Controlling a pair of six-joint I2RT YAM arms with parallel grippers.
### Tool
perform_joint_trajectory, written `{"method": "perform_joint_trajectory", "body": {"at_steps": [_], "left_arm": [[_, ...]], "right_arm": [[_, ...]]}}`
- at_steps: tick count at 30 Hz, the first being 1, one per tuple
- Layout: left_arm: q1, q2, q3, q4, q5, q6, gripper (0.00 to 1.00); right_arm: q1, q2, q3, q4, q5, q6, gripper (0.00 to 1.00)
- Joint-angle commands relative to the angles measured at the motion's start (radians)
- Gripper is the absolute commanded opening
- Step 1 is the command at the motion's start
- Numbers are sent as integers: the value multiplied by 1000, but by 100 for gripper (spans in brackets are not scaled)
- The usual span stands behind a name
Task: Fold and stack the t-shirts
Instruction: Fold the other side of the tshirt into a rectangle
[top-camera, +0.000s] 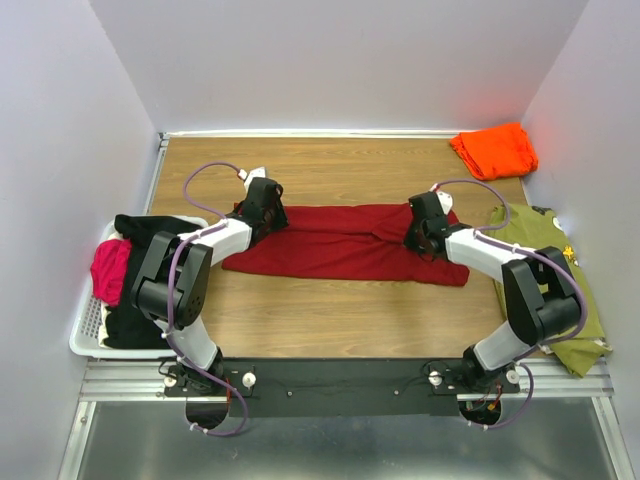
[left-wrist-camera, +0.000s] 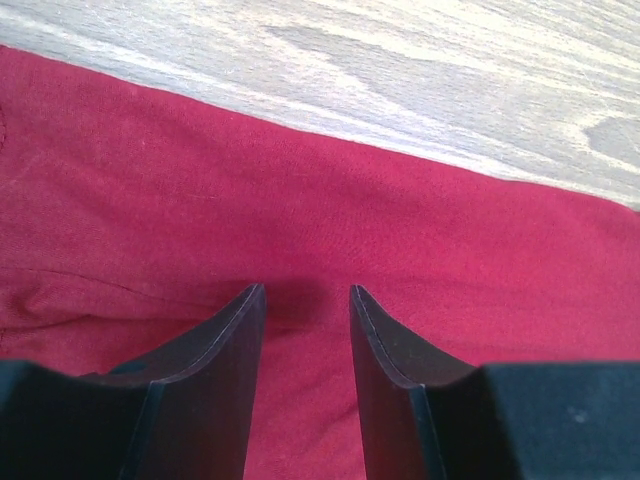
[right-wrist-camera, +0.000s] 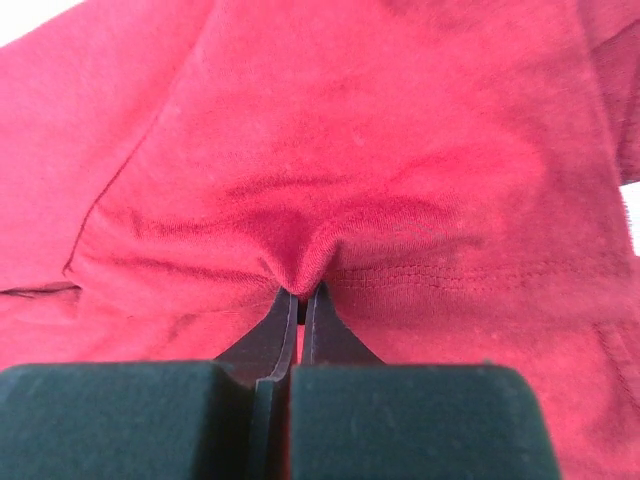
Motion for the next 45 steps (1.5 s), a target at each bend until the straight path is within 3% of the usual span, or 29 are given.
{"method": "perform_joint_trajectory", "body": {"at_steps": [1,16,28,37,45], "left_arm": [[-9,10,26,10,15,16,47],[-88,22,64,25,24,50,46],[-118,42,79,25,24,59,45],[-124,56,84,25,24,67,45],[-126,68,81,25,19,70,45]], "right_arm": [[7,-56,41,-69,73,1,1],[7,-33,133,-119,137,-40,1],[7,249,447,-119,268,-165,31],[5,429,626,-119,301,-226,33],[5,400,620,-116,283,-244,33]]}}
